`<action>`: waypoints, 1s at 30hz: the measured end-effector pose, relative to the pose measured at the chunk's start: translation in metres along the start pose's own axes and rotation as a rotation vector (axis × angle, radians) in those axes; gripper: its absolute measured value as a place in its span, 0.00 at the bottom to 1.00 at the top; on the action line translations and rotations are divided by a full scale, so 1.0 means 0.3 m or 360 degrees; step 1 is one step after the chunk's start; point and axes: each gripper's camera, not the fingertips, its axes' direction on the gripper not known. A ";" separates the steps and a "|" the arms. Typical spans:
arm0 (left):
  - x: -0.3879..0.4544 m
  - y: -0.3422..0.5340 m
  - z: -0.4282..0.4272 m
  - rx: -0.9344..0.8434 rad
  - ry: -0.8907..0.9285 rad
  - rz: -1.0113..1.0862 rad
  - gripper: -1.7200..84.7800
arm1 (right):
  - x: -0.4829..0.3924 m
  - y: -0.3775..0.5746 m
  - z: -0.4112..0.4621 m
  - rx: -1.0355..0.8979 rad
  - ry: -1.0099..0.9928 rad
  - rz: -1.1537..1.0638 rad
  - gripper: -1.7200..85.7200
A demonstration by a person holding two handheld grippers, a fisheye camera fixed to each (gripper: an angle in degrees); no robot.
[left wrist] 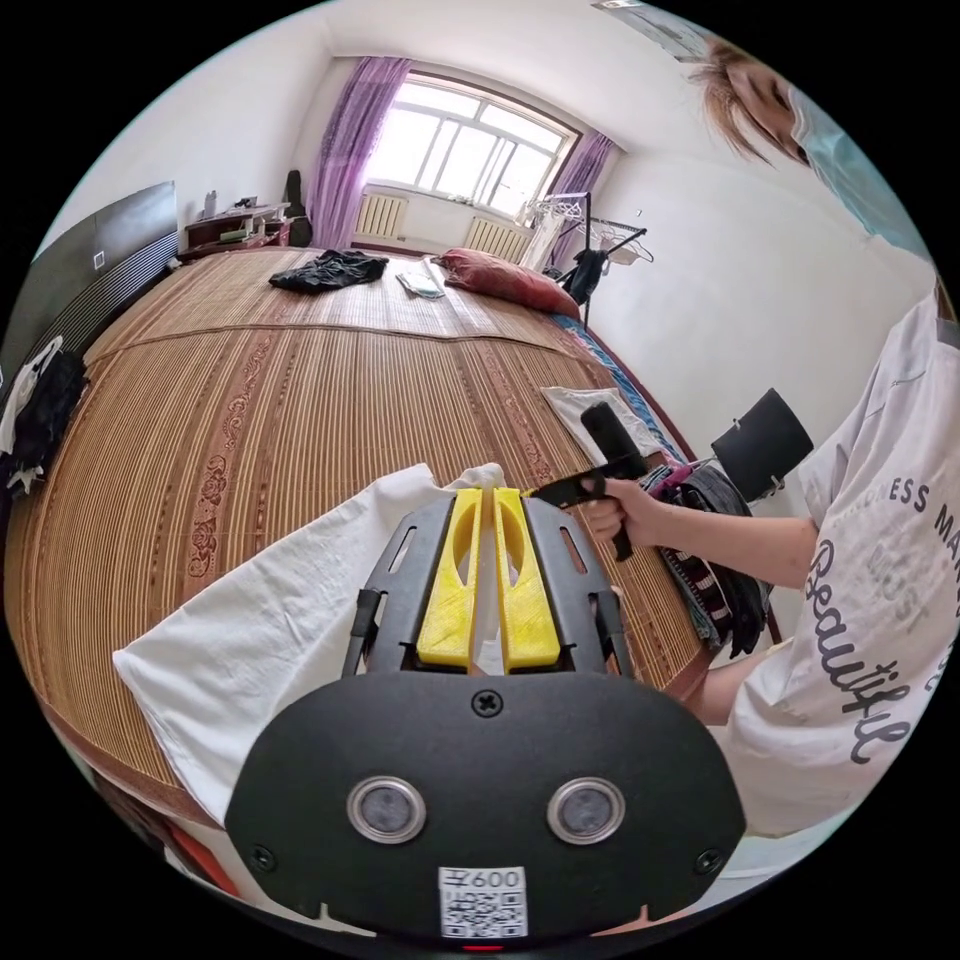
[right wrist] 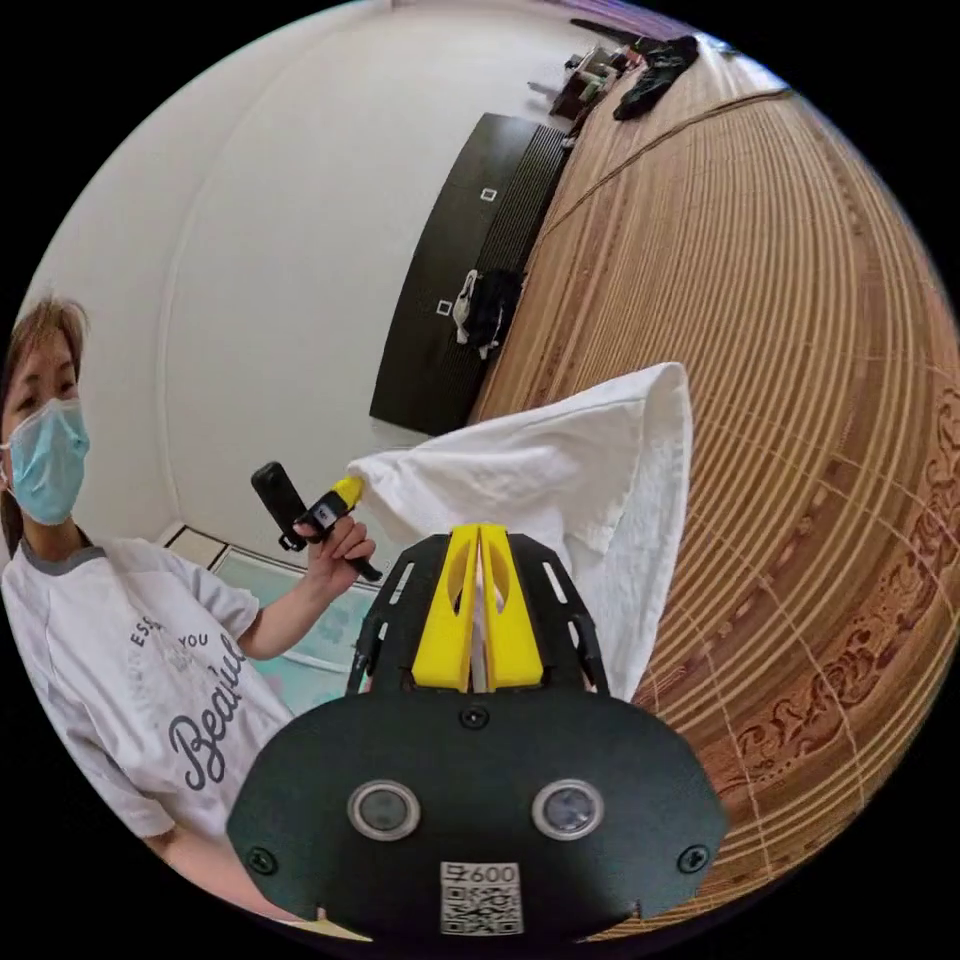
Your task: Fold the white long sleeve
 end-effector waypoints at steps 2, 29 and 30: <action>0.009 0.015 0.002 0.0000 0.0006 0.0028 0.04 | 0.055 -0.089 0.004 0.0021 0.0104 0.0169 0.02; 0.240 0.132 -0.090 -0.0051 -0.0059 0.0562 0.04 | 0.103 -0.620 -0.057 -0.0081 -0.0802 0.0840 0.01; 0.251 0.136 -0.083 -0.0047 -0.0061 0.0557 0.04 | 0.103 -0.621 -0.060 -0.0053 -0.0812 0.0853 0.01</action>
